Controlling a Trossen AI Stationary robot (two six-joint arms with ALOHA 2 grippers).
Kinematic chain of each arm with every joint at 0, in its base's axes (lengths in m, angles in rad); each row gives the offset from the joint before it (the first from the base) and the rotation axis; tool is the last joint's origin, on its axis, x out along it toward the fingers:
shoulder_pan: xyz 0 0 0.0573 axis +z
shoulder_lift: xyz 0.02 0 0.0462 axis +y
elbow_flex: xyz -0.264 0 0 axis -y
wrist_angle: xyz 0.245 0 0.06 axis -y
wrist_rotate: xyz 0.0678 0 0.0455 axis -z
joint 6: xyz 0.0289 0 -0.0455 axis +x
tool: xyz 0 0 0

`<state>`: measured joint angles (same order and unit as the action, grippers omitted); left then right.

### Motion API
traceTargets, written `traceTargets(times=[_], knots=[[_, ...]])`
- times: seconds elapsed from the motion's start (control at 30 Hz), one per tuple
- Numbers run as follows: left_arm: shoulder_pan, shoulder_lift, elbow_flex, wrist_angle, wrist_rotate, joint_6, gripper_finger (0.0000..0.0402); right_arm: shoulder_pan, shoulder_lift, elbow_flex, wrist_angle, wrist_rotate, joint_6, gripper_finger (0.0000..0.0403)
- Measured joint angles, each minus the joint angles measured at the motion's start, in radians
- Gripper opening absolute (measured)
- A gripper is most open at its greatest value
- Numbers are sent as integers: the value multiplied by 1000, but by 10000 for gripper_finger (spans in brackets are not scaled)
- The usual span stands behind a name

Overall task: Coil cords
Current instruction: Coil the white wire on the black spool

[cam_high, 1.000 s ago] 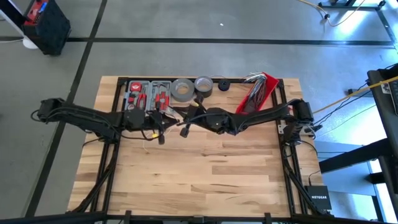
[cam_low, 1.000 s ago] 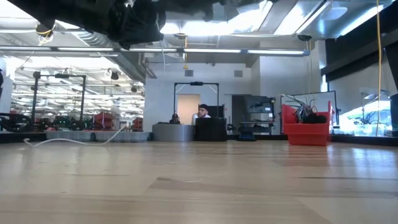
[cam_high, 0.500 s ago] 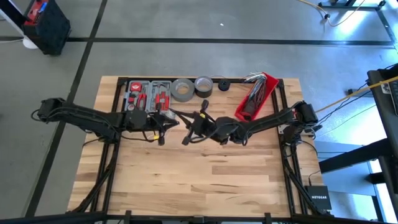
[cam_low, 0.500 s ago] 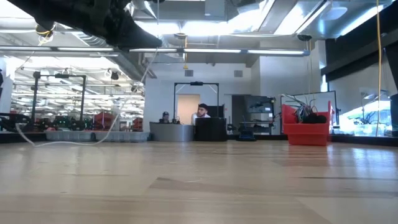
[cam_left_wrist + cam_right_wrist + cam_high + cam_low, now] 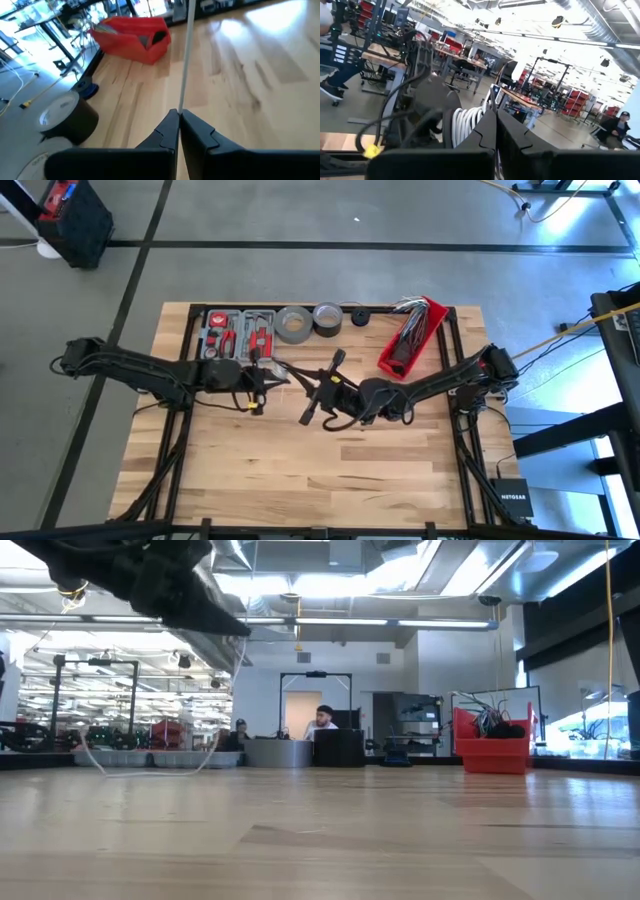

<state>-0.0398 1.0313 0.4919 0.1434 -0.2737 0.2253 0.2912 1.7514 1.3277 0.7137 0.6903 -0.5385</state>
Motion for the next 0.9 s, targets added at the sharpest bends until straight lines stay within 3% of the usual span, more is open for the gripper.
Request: traceTargets(times=[0.3,0.5,0.67,0.9], knots=[[16,-42,-3,-40,-43,-4,3,-3,-2,3,-67,-18,-14,5],[16,-226,-4,-168,-126,14,2,-6,-4,4,-118,-92,-31,5],[16,-404,-4,-277,-160,0,2,-23,-4,4,-223,-223,-50,5],[15,-602,-2,-367,-156,-29,2,-64,-3,3,-343,-156,-42,5]])
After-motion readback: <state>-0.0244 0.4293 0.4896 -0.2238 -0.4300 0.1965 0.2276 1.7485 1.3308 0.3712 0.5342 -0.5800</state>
